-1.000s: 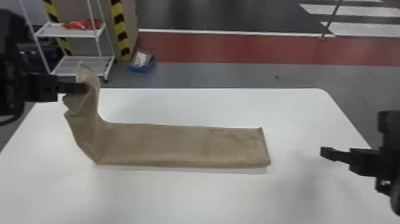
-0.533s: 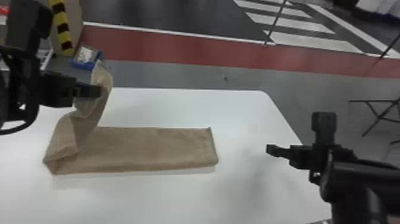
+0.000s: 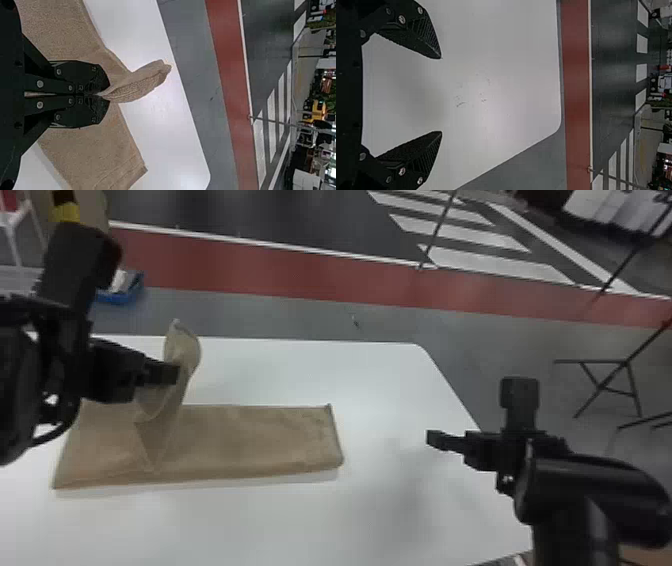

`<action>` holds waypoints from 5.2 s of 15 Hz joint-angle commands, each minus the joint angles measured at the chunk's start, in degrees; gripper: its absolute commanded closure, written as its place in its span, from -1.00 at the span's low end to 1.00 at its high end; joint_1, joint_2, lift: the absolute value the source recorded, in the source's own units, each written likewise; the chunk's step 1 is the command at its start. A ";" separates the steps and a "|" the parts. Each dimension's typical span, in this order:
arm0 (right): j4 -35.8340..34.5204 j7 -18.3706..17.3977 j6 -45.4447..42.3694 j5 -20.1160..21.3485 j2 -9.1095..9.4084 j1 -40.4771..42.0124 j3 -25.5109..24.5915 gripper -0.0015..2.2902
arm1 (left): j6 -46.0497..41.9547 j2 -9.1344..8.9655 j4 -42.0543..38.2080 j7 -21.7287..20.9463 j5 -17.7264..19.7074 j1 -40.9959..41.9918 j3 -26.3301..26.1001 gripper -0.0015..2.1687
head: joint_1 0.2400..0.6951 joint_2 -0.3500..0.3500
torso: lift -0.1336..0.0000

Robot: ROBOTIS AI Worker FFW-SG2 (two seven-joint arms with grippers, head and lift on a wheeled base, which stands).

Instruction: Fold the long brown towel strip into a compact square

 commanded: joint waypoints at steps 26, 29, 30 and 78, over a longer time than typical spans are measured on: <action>-6.33 0.00 5.26 -0.26 7.95 -5.04 20.46 -0.79 | 0.07 6.52 -8.36 4.66 7.37 12.11 14.58 -0.93 | 1.00 -0.31 | -0.91; -4.75 0.18 5.08 0.00 7.95 -6.10 24.42 -0.79 | 0.07 7.39 -9.85 4.57 8.42 15.10 17.57 -0.93 | 1.00 -0.08 | -0.91; -4.22 0.27 5.08 0.53 7.95 -6.18 25.91 -0.79 | 0.07 7.39 -10.29 4.48 8.60 15.89 17.83 -0.93 | 1.00 -0.03 | -0.91; 11.51 -2.02 5.96 8.00 7.95 -11.72 37.42 -0.64 | 0.07 8.45 -9.06 2.81 11.58 19.67 24.33 -0.92 | 1.00 0.41 | -0.91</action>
